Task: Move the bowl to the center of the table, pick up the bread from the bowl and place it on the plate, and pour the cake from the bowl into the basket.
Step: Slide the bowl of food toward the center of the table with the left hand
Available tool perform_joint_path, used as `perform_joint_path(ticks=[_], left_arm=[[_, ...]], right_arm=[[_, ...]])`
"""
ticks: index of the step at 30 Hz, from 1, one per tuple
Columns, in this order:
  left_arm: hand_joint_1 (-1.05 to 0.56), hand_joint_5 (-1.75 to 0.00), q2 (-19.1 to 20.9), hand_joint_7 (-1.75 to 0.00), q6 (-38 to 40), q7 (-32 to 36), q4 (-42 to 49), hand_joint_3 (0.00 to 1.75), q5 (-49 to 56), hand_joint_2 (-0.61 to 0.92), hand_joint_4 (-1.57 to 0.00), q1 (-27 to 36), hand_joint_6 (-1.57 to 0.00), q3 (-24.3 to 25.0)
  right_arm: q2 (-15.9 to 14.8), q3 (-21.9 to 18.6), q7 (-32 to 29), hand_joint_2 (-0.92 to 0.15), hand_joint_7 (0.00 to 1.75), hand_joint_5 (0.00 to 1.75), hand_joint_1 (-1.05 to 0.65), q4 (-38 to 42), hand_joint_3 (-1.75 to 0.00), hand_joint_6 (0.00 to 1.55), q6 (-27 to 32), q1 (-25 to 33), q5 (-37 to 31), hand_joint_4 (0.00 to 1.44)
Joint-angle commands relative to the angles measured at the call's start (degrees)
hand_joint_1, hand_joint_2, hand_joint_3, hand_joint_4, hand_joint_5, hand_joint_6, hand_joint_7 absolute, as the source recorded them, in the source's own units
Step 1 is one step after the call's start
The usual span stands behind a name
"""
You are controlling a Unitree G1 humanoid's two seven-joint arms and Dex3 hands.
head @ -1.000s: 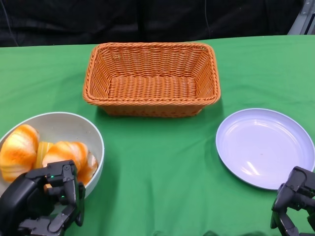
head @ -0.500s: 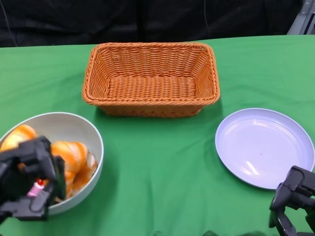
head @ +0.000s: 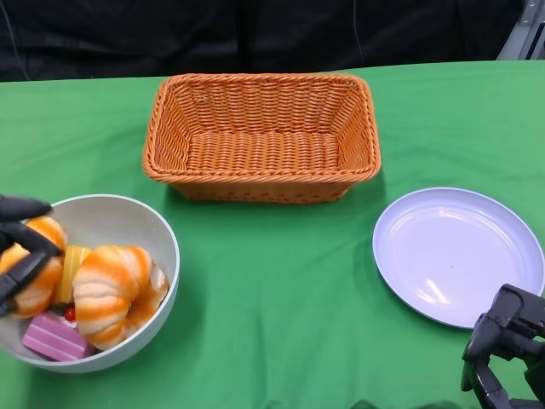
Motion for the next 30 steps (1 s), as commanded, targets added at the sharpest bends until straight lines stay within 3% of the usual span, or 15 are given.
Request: perform_joint_path(ticks=[1,4,6,10,14,24,27,30], left_arm=[[-0.27,-0.64,2.4,-0.16,-3.6,4.6,5.5,0.17,3.6,0.92,-0.70,-2.7,-0.84,2.0],[-0.32,-0.41,4.3,-0.06,-7.4,7.9,12.2,0.15,7.3,0.92,-0.70,-5.7,-0.81,2.6],[-0.33,-0.38,4.8,-0.05,-8.7,9.9,15.0,0.14,9.0,0.92,-0.69,-6.9,-0.80,2.3],[-0.45,-0.23,5.4,0.00,-8.7,15.1,20.3,0.24,12.9,0.92,-0.51,-9.2,-0.58,1.2],[-0.53,-0.16,7.0,0.00,-9.5,18.3,25.3,0.30,16.5,0.92,-0.43,-10.4,-0.48,-0.2],[-0.69,-0.03,13.1,0.00,-4.9,18.1,39.4,0.51,21.8,0.92,-0.30,-16.3,-0.31,-5.8],[-0.69,0.00,14.1,0.00,-3.0,16.6,44.1,0.56,22.2,0.92,-0.21,-18.7,-0.21,-7.4],[-0.75,-0.01,14.6,0.00,-0.9,16.2,48.1,0.58,23.0,0.92,-0.22,-20.8,-0.18,-8.7]], right_arm=[[-0.4,-0.1,-0.5,-0.42,1.45,1.72,0.00,-0.6,-1.28,0.66,0.2,0.1,0.0,0.70],[-0.4,-0.1,-0.6,-0.41,1.45,1.72,0.00,-0.4,-1.28,0.67,0.1,0.0,-0.2,0.71],[-0.5,-0.1,-0.5,-0.41,1.44,1.71,0.00,0.0,-1.28,0.67,-0.3,-0.1,-0.1,0.71],[-0.4,-0.1,-0.2,-0.41,1.45,1.71,0.01,0.5,-1.29,0.67,-0.5,-0.2,0.2,0.71],[-0.4,0.0,-0.2,-0.42,1.44,1.70,0.02,0.6,-1.30,0.66,-0.5,-0.3,0.2,0.71],[-0.2,0.3,0.1,-0.42,1.45,1.71,0.01,0.9,-1.28,0.65,-0.2,-0.4,0.8,0.70],[-0.2,0.4,0.0,-0.42,1.45,1.71,0.00,1.0,-1.26,0.65,-0.6,-0.5,0.4,0.70],[-0.2,0.5,0.0,-0.43,1.45,1.71,0.00,1.4,-1.25,0.66,-1.2,-0.7,0.2,0.71]])
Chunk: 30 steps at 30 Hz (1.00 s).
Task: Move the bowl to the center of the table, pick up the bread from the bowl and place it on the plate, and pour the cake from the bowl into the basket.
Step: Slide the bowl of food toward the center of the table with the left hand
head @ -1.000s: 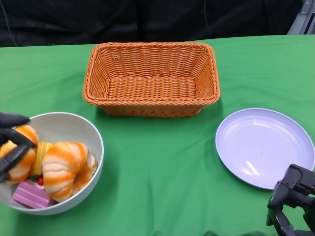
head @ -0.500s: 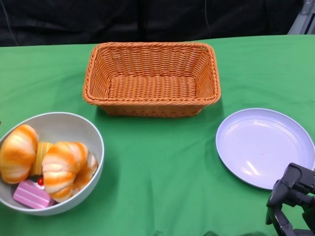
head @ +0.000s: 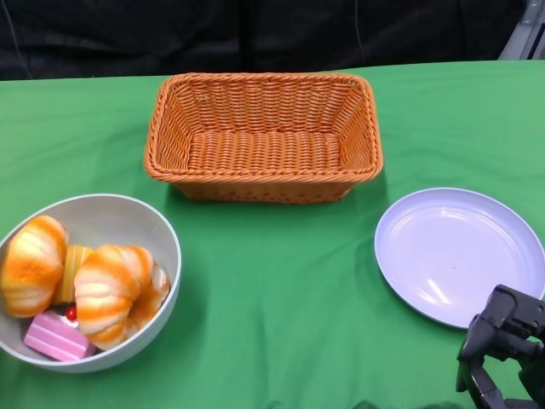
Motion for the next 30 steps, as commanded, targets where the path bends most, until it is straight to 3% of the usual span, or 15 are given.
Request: perform_joint_path(ticks=[1,8,16,30], left_arm=[[-0.77,-0.01,1.9,0.00,2.2,-1.3,3.9,0.59,0.2,0.92,-0.22,-2.3,-0.18,-0.9],[-0.81,-0.01,1.1,-0.01,5.8,-4.5,7.6,0.59,-1.7,0.92,-0.22,-4.1,-0.18,-0.6],[-0.81,0.00,0.0,0.00,13.7,-12.6,5.9,0.65,-4.3,0.92,-0.06,-4.6,-0.05,-1.1],[-0.83,0.00,-1.9,0.00,37.5,-17.4,-14.2,0.67,-11.0,0.92,-0.04,1.3,-0.01,-2.1]], right_arm=[[-0.2,-0.3,-0.2,-0.43,1.45,1.71,0.00,0.3,-1.25,0.66,-1.0,-0.2,0.2,0.71],[-0.2,-0.3,-0.4,-0.44,1.45,1.70,-0.01,0.3,-1.25,0.65,-0.9,-0.3,0.1,0.71],[-0.3,-0.4,-0.5,-0.43,1.44,1.69,-0.02,0.1,-1.24,0.67,-0.9,-0.2,0.3,0.72],[-0.5,-0.5,-0.5,-0.43,1.44,1.69,0.00,0.0,-1.25,0.67,-1.4,-0.1,0.3,0.72]])
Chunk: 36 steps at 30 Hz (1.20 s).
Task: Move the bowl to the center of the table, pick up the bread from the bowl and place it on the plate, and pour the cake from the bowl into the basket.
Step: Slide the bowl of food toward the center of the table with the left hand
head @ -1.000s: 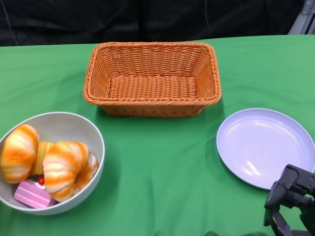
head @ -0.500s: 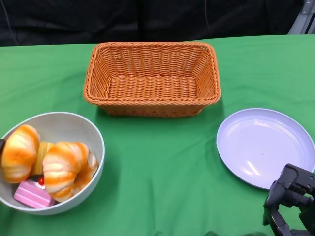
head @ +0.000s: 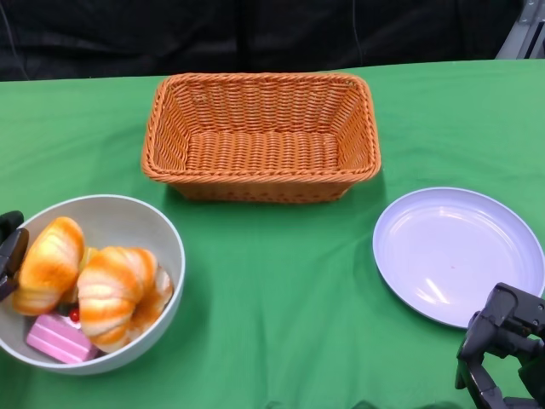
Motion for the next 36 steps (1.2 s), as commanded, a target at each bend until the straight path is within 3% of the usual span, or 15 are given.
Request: perform_joint_path(ticks=[1,9,24,36], left_arm=[[-0.83,0.00,0.0,0.00,4.5,-0.5,-4.9,0.67,-1.0,0.92,-0.04,2.2,-0.01,-0.3],[-0.84,0.00,-0.7,-0.01,19.6,1.6,-17.4,0.67,-2.5,0.92,-0.01,5.2,-0.01,-1.5],[-0.77,0.00,-2.6,0.00,40.1,5.8,-27.5,0.73,-7.3,0.92,0.00,5.8,0.00,0.3],[-0.75,0.00,-6.6,0.00,49.5,9.5,-37.8,0.72,-11.6,0.92,0.00,8.4,0.00,2.1]], right_arm=[[-0.5,-0.6,-0.1,-0.43,1.44,1.69,0.00,-0.1,-1.25,0.67,-0.4,0.1,0.5,0.72],[-0.4,-0.5,-0.4,-0.42,1.45,1.69,0.01,-0.3,-1.28,0.67,-0.2,0.0,0.1,0.72],[-0.7,-0.6,-0.6,-0.40,1.45,1.70,-0.01,-0.3,-1.29,0.67,-0.8,0.2,-0.3,0.73],[-0.7,-0.6,-0.8,-0.40,1.45,1.70,-0.01,-0.3,-1.27,0.67,-0.9,0.2,-0.8,0.72]])
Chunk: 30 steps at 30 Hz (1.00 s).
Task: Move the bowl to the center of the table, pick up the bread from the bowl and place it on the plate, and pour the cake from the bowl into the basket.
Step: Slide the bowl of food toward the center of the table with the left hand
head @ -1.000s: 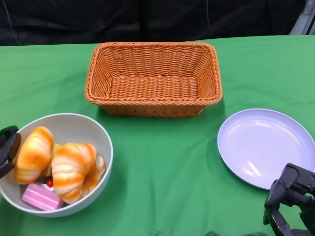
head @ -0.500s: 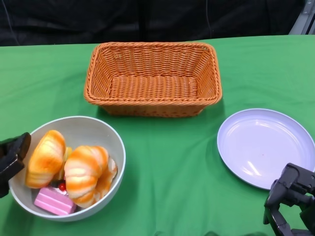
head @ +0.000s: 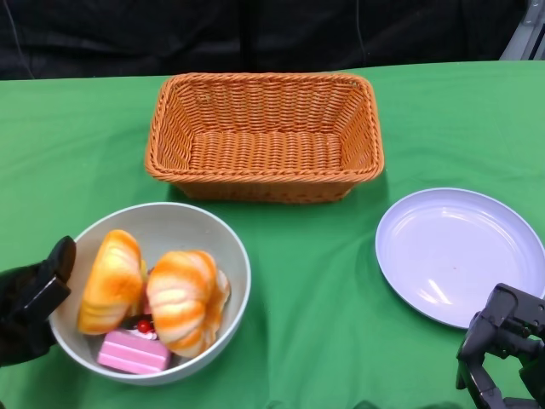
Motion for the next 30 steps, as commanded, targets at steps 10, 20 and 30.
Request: perform_joint_path(ticks=[10,20,30], left_arm=[[-0.73,0.00,-4.4,0.00,8.5,3.6,-10.6,0.70,-4.7,0.92,0.00,2.9,0.00,1.3],[-0.74,0.00,-5.5,0.00,8.7,2.5,-12.4,0.71,-5.3,0.92,0.00,4.1,0.00,-2.0],[-0.75,0.00,-7.6,0.00,8.3,3.3,-12.5,0.69,-4.9,0.92,0.00,3.7,0.00,-6.1]], right_arm=[[-0.5,-0.4,0.0,-0.42,1.44,1.70,-0.01,-0.2,-1.26,0.67,-0.9,0.1,0.2,0.71],[-0.6,-0.5,0.4,-0.42,1.45,1.70,-0.01,0.2,-1.24,0.66,-1.2,0.0,0.5,0.71],[-0.4,-0.3,0.0,-0.43,1.44,1.70,0.00,-0.1,-1.24,0.67,-1.0,0.1,0.0,0.71]])
